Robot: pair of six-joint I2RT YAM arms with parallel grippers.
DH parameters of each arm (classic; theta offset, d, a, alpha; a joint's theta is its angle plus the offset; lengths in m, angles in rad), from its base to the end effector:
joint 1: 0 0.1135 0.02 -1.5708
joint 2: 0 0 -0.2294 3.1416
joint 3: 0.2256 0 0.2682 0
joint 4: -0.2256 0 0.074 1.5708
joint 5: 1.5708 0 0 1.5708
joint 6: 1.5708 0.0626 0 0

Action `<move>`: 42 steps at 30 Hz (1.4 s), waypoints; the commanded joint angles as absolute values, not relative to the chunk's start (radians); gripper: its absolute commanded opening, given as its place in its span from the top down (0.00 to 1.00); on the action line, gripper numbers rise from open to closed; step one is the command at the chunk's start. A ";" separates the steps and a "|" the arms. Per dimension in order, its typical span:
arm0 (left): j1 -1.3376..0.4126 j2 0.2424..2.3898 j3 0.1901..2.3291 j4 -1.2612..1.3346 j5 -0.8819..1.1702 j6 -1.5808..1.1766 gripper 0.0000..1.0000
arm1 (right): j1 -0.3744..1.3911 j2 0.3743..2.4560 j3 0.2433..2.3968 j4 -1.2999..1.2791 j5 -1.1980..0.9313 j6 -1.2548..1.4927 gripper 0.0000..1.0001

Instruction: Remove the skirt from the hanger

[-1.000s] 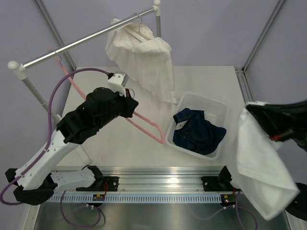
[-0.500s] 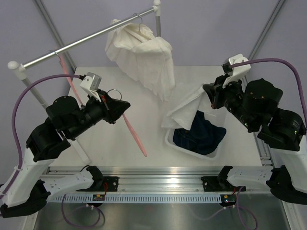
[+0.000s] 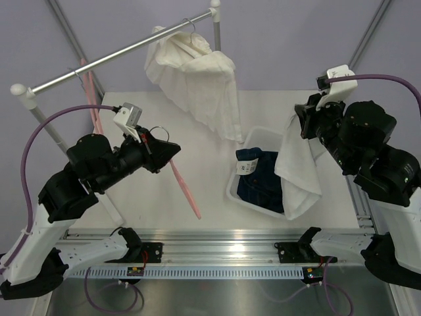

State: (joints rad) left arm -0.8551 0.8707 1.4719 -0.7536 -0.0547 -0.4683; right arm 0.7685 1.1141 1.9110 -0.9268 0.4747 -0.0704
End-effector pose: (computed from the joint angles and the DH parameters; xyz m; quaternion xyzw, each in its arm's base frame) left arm 0.1264 -0.1402 0.4656 0.1283 0.7479 -0.3836 0.5263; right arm 0.1545 0.1096 0.5315 -0.1558 0.7303 0.0533 0.6630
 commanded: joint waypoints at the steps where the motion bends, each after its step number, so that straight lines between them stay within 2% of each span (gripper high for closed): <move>1: -0.854 0.854 1.470 -0.692 -0.017 -0.482 1.00 | 0.706 1.115 1.869 -0.853 0.416 -0.080 1.00; 6: -0.853 0.845 1.463 -0.677 0.023 -0.500 1.00 | 0.644 1.124 1.818 -0.844 0.383 -0.075 1.00; 9: -0.853 0.833 1.454 -0.658 0.054 -0.505 1.00 | 0.630 1.102 1.715 -0.827 0.380 -0.052 1.00; 19: -0.854 0.827 1.470 -0.661 0.113 -0.514 1.00 | 0.629 1.003 1.226 -0.732 0.348 0.170 1.00; 24: -0.854 0.810 1.450 -0.621 0.158 -0.529 1.00 | 0.629 1.081 1.011 -0.712 0.302 0.394 1.00; 32: -0.854 0.781 1.430 -0.572 0.258 -0.534 1.00 | 0.630 1.213 0.937 -0.713 0.251 0.546 0.98; 33: -0.854 0.773 1.425 -0.568 0.270 -0.534 1.00 | 0.629 1.224 0.948 -0.733 0.262 0.543 0.88; 34: -0.853 0.769 1.422 -0.560 0.293 -0.534 1.00 | 0.627 1.227 0.956 -0.751 0.302 0.540 0.69; 35: -0.853 0.756 1.417 -0.558 0.304 -0.534 1.00 | 0.627 1.226 0.968 -0.768 0.333 0.538 0.36; 36: -0.854 0.752 1.416 -0.558 0.316 -0.534 1.00 | 0.627 1.223 0.997 -0.803 0.362 0.529 0.26; 39: -0.853 0.732 1.394 -0.549 0.357 -0.529 1.00 | 0.629 1.195 1.095 -0.877 0.455 0.471 0.01; 42: -0.854 0.707 1.355 -0.506 0.434 -0.529 1.00 | 0.627 1.154 1.236 -0.946 0.508 0.404 0.01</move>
State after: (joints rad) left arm -0.8551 0.7300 1.3857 -0.6094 0.3183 -0.5251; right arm 0.6338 1.2179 1.0725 -0.8848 0.3862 0.4671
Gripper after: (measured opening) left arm 0.067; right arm 0.987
